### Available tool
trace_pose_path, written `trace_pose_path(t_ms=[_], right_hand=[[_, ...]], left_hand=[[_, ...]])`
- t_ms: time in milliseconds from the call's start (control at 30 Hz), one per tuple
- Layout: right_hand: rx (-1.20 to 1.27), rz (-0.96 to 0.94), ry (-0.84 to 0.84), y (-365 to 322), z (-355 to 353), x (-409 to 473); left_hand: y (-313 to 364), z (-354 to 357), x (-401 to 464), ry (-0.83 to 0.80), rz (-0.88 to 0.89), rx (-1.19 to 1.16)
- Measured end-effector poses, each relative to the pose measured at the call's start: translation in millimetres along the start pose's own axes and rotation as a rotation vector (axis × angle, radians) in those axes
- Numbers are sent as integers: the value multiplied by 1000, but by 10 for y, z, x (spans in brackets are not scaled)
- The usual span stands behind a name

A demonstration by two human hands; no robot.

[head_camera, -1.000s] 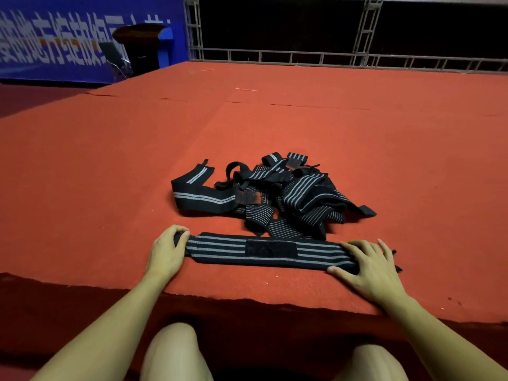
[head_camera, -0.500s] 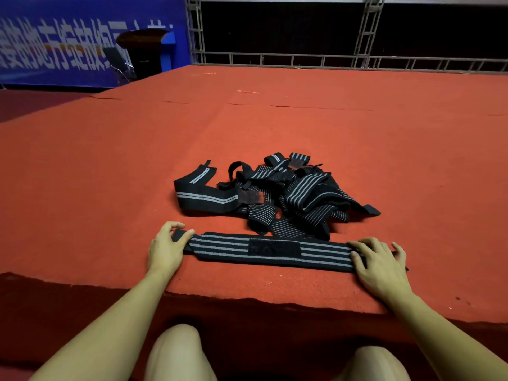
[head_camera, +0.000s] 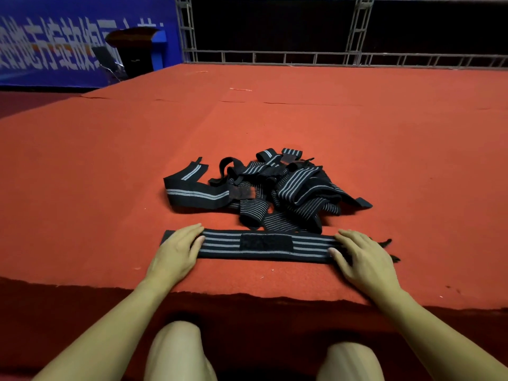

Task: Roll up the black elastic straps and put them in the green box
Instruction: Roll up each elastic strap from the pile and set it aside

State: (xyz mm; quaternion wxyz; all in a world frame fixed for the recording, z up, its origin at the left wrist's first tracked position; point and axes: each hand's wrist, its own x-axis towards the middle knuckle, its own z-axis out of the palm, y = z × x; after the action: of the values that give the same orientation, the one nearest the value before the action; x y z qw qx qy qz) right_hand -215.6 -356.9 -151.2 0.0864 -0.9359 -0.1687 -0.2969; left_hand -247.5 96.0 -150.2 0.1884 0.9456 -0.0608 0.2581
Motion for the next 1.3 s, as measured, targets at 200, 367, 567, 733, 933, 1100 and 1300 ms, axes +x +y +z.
trace_pose_path(t_ms=[200,367,567,733,933,1100,1300], right_hand=[[-9,86,-403,14,0,50],[-53,153,-519,19,-63,44],[-57,186,-569,34,-55,47],[-7,225,-540,12,-50,75],[62,192,-551,-57,-182,305],[148,103,-696,-110,-420,629],[-11,81,-582,-457,-942,1078]], left_hand=[[2,-21,65,-290,-131,-58],[-3,-44,96,-399,-181,0],[-33,27,150,-457,-240,109],[-11,23,151,-485,-283,209],[42,-70,176,-268,1,289],[203,-289,336,-154,19,267],[248,-479,278,-10,-194,60]])
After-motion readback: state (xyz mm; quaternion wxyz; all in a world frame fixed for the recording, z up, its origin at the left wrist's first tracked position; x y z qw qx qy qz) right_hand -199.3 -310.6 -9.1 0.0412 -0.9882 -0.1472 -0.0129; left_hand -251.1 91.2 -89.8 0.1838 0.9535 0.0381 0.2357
